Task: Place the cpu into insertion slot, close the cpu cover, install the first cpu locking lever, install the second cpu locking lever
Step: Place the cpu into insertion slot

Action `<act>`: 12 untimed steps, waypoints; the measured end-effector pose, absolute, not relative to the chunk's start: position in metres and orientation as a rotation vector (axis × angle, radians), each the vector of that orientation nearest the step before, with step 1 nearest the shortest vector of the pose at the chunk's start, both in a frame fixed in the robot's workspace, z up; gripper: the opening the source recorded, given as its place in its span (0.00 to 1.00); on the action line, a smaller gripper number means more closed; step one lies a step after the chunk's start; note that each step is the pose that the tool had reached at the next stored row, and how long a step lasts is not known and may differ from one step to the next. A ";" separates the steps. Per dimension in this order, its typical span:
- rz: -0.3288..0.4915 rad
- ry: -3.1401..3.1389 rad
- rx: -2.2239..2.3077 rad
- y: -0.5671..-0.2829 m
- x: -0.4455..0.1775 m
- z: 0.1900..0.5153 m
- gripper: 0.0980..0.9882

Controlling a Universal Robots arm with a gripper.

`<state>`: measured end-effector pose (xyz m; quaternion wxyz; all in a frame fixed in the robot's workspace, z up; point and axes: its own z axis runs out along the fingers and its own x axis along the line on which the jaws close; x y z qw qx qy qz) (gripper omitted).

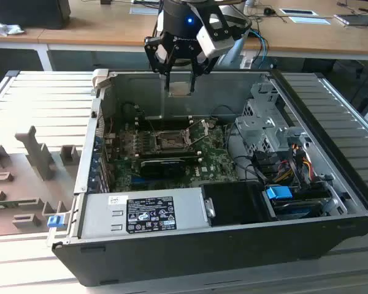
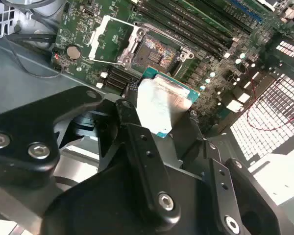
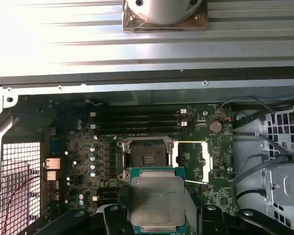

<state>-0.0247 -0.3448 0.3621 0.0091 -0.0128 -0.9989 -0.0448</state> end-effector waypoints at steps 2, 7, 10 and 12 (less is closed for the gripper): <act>-0.141 -3.120 -0.093 -0.345 -0.025 0.362 0.48; -0.141 -3.119 -0.169 -0.345 -0.025 0.362 0.48; -0.142 -3.118 -0.214 -0.345 -0.025 0.361 0.48; -0.142 -3.117 -0.232 -0.345 -0.025 0.361 0.48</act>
